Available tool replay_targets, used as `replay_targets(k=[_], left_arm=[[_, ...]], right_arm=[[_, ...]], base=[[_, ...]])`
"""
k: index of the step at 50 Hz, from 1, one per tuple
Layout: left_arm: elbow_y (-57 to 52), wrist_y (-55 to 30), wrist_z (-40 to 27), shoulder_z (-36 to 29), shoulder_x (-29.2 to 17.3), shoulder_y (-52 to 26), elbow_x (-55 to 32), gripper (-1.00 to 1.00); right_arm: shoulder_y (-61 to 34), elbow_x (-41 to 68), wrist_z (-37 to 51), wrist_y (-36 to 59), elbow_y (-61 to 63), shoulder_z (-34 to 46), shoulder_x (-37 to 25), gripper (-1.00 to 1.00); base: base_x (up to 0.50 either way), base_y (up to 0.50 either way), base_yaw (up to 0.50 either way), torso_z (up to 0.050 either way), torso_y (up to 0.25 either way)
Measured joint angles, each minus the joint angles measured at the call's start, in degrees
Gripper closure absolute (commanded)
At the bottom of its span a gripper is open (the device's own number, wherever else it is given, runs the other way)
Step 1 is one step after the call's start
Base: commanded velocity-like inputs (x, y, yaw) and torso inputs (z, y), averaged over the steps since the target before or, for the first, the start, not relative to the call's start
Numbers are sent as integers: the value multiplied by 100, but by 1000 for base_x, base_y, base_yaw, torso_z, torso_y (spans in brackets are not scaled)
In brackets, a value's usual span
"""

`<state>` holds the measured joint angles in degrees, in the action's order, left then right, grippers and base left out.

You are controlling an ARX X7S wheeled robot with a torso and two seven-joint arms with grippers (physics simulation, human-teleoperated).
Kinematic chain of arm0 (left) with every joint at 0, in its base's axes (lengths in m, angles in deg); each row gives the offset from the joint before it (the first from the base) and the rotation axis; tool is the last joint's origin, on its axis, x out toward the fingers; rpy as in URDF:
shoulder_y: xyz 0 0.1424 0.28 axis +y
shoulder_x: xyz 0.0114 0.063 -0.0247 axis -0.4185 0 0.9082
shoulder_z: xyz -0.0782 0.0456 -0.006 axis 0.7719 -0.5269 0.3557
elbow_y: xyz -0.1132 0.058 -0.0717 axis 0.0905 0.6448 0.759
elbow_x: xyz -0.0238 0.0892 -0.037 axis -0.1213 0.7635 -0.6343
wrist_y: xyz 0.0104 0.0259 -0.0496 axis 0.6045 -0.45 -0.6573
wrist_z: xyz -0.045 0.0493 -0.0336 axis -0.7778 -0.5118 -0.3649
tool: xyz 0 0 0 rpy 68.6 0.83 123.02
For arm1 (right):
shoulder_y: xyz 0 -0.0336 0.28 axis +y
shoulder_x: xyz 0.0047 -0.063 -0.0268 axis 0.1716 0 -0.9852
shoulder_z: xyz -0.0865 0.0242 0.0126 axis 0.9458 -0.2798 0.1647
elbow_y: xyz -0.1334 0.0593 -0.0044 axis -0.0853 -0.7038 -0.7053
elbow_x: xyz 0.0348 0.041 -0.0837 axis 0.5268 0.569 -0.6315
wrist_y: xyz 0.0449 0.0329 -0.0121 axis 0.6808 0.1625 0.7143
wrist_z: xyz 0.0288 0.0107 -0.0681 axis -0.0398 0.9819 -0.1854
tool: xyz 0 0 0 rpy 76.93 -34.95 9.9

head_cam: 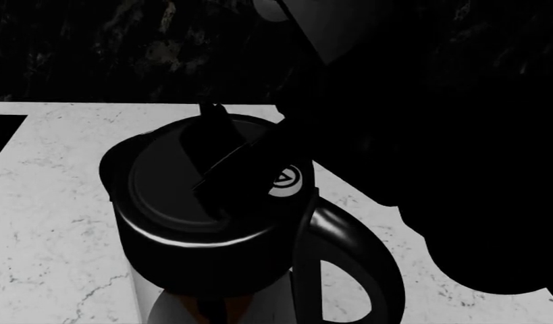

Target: Close the lid of the electric kettle.

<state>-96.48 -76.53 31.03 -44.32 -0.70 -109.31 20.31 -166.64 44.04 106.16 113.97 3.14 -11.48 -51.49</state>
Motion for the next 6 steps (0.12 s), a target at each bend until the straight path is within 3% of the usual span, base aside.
replay_targets(k=[6], left_arm=[[29, 53, -14, -2, 15, 38, -7, -100]], right_arm=[[114, 361, 395, -78, 272, -124, -179, -100]], base=[[0, 0, 0, 0, 0]])
